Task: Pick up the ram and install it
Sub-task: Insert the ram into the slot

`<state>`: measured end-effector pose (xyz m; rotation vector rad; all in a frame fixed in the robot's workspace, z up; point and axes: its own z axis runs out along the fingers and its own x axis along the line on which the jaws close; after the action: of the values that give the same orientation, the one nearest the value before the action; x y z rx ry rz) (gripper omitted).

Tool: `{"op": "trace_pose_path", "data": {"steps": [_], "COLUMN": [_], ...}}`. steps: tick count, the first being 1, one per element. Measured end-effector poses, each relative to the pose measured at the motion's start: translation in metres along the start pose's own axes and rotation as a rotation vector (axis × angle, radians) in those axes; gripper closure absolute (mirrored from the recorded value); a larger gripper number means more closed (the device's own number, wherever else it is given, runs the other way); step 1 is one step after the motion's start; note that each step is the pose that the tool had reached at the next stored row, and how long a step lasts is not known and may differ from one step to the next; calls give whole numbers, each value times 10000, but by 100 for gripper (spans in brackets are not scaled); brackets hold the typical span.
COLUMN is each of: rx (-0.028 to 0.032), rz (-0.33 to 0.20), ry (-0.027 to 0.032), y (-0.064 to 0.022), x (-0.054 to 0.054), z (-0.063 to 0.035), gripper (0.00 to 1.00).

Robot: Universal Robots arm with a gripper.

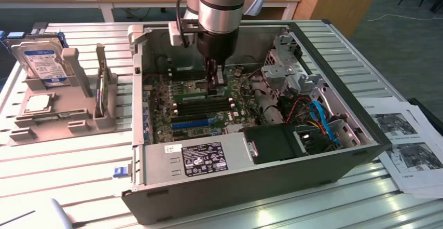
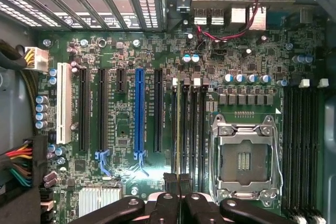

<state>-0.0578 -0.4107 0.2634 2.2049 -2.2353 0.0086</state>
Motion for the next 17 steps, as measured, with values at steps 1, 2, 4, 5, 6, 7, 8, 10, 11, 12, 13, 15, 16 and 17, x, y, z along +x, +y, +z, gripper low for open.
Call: {"op": "trace_pose_path", "data": {"steps": [1,2,4,5,6,7,8,10,11,12,13,15,16,17], "rx": [-1,-1,-1,-1,0,1,1,0,0,0,0,0,0,-1], "rz": [1,1,1,1,3,2,1,1,1,1,1,2,1,2], "ry": [2,3,2,1,0,-1,-2,0,1,0,0,1,1,1], "y": [0,0,0,0,0,-4,-13,-41,-57,-72,-86,-110,-114,-114], "x": [0,0,0,0,0,0,0,-1,-1,-1,-1,-1,-1,-1], "z": [3,2,3,3,4,4,5,4,4,4,4,4,4,4], "gripper": [89,89,89,89,89,89,89,89,89,89,89,89,89,89]}}
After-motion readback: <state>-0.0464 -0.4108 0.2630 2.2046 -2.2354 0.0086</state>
